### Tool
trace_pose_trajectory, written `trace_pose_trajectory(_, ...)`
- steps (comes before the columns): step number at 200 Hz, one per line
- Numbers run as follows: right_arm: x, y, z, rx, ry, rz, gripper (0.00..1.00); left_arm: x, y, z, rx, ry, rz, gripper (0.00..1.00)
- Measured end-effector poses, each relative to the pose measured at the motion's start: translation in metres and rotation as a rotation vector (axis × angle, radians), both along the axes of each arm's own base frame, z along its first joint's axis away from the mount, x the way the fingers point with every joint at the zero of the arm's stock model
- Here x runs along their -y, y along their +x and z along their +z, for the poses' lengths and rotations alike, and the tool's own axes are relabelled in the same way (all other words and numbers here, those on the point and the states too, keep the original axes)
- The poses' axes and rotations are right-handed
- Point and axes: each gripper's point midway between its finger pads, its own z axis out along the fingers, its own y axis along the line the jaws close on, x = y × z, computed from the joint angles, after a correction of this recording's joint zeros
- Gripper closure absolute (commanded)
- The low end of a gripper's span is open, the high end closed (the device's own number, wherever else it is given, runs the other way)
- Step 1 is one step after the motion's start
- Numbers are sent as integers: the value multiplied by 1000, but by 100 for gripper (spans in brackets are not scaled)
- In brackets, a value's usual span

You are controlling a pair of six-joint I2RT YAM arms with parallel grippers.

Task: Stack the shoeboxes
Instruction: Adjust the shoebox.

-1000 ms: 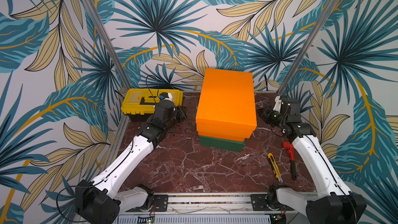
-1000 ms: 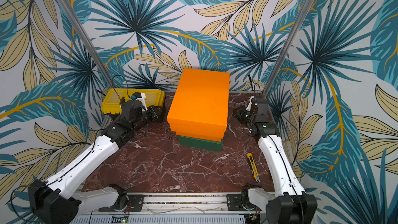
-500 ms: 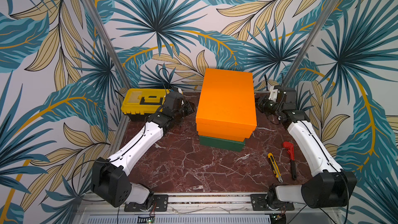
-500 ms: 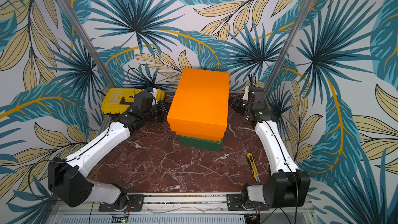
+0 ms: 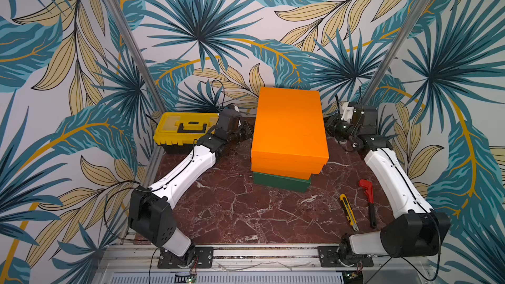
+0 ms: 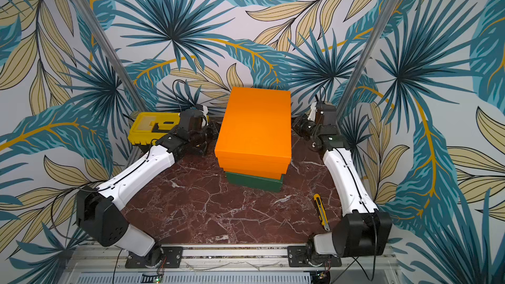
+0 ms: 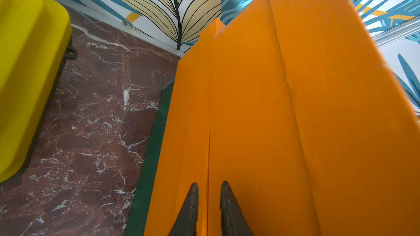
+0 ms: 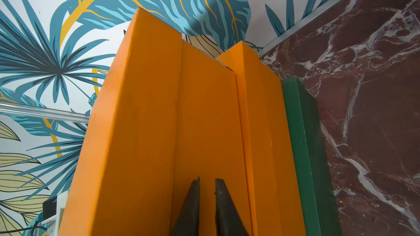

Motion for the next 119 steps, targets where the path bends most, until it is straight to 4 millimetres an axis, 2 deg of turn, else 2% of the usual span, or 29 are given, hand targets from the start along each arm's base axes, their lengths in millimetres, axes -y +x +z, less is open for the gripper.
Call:
trace_pose_trajectory(59,5,11,-3,-2,14,-17,84,7,23,14,31,1,7,80)
trace_pose_trajectory(119,8,13,-1,0,26,-38,84,9,47,11,38,9,23,79)
